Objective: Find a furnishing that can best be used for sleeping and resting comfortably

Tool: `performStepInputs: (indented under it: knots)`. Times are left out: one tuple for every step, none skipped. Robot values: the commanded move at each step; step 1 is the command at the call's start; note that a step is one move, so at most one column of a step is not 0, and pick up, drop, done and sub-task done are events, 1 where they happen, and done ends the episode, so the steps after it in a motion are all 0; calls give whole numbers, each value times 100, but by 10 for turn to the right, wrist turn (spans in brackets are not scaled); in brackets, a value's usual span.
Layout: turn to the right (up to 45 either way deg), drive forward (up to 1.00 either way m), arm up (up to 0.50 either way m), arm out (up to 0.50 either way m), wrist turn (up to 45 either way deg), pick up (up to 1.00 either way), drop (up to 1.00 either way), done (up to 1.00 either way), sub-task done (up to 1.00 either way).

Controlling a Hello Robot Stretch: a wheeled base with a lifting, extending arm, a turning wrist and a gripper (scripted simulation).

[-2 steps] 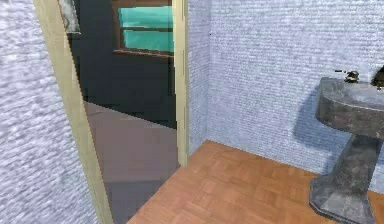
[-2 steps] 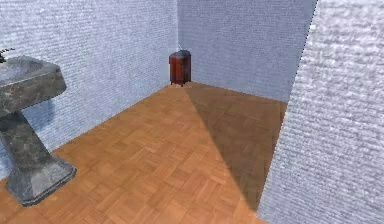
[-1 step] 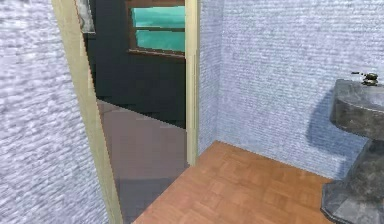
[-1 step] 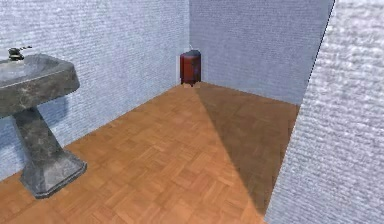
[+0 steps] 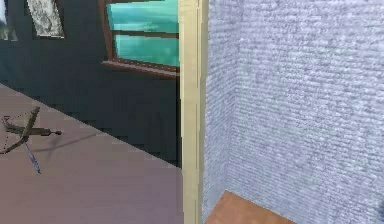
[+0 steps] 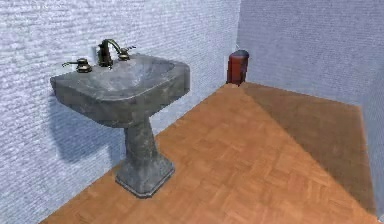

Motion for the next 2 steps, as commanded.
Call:
performStepInputs:
  knots:
    - [-210, 0, 0, 0, 0, 0, 0, 0, 0]
    - [0, 45, 0, 0, 0, 0, 0, 0, 0]
